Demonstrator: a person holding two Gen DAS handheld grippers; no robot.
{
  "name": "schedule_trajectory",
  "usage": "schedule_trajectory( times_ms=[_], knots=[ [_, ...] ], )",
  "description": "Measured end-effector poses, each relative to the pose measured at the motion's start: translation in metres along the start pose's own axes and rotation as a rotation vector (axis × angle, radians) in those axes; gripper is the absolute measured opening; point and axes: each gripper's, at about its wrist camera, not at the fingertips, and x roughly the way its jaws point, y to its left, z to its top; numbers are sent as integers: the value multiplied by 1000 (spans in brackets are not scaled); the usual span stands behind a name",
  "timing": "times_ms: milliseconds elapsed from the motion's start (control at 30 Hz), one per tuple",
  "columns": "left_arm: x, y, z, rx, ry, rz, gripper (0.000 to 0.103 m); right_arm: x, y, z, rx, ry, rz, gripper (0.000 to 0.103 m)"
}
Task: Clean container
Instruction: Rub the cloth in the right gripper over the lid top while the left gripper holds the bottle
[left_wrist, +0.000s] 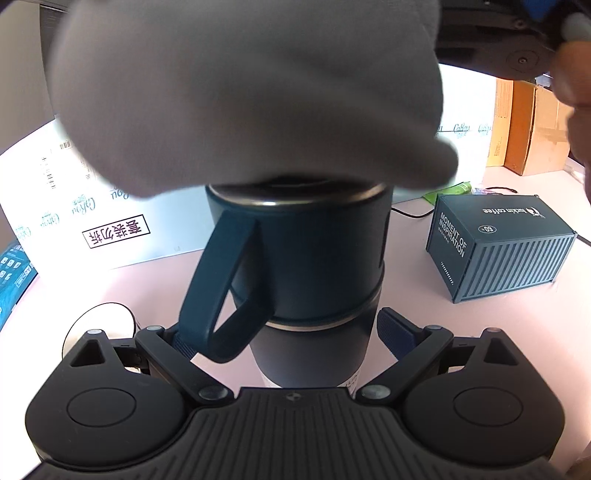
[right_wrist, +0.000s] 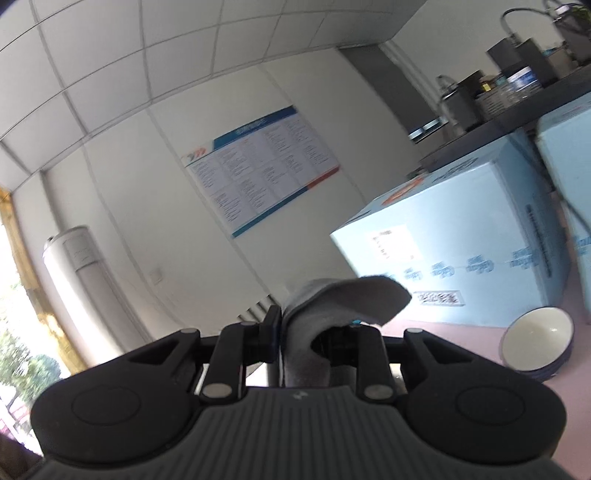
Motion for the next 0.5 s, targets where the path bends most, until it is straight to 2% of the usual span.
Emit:
schedule_trajectory(
  times_ms=[100, 233, 500],
  knots=[
    [0, 1, 0, -1, 3, 2, 95, -16, -11, 2, 20, -29, -38, 27],
    [0, 2, -2, -9, 7, -1, 95, -32, -12, -3, 22, -22, -52, 27],
    [-1, 1, -3, -14, 21, 7, 95, -26, 3, -11, 9, 11, 2, 27]
  ],
)
